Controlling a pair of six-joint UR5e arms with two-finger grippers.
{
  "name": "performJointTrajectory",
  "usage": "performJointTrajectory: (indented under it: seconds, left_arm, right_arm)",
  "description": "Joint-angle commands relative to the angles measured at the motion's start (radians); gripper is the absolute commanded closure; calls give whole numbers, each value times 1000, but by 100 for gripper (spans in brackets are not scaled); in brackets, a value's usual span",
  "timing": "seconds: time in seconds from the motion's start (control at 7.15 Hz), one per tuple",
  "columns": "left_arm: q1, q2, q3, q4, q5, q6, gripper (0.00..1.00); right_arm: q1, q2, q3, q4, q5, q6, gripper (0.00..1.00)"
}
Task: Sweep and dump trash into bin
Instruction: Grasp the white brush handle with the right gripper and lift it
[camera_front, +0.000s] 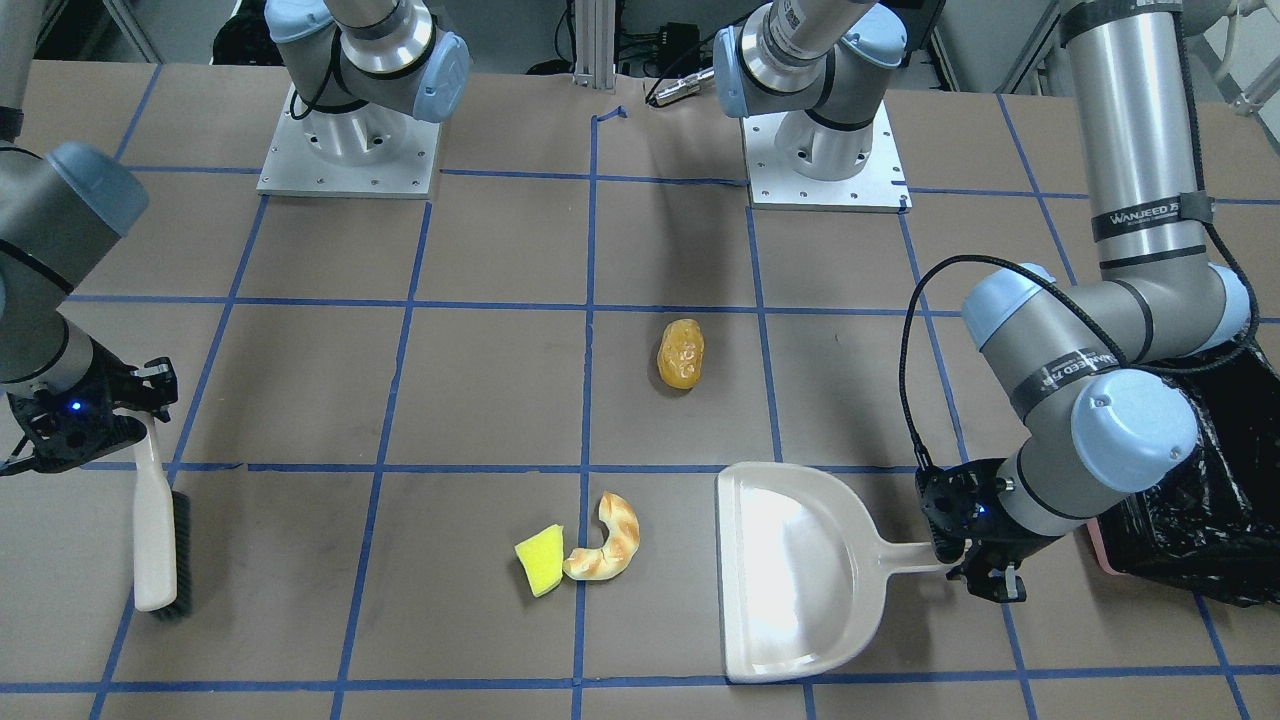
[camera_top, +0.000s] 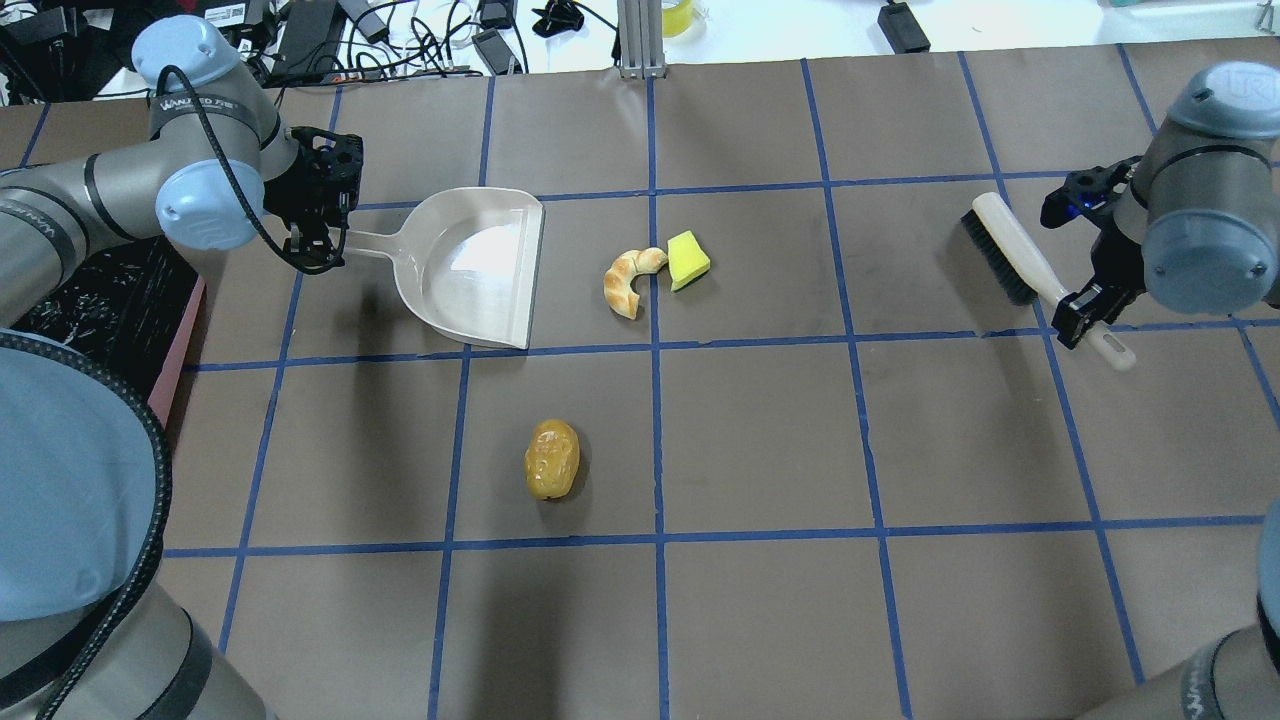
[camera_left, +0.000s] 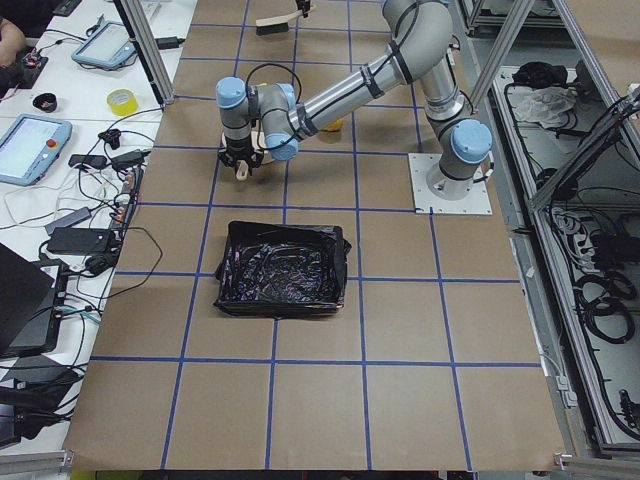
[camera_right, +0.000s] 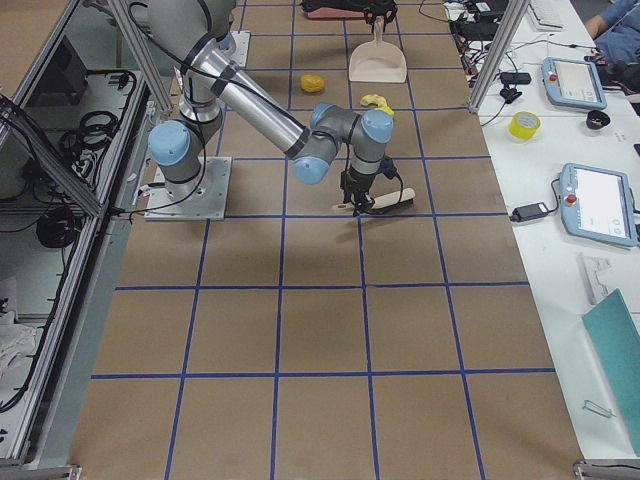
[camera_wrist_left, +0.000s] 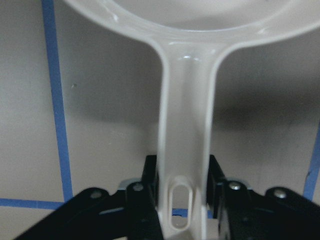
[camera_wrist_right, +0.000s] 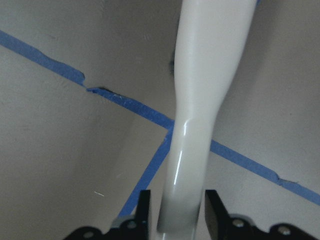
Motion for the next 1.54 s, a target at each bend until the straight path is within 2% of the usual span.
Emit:
performJointTrajectory:
  seconds: [0.0,0.28,0.42,0.56,0.98,1.4]
  left_arm:
    - [0,-1,6,-1,-1,-1,74]
    - [0,3,1,-3,4,-4,83]
    - [0,6,-5,-9,5,-4,89]
    - [-1,7,-6,-12,5,-4,90]
    - [-8,15,-6,-47,23,-1,100]
    - [-11,13,-8,-47,44,-2,100]
  right_arm:
    - [-1,-5,-3,-2,0,9,100]
    - [8,-34,-40,22,-9,105,100]
    - [14,-41,-69,81,-11,191,100]
    - [48,-47,-86,122,-6,270,100]
    - [207,-94,-89,200,-9,598,100]
    - [417,-64,-88,208,4,977,100]
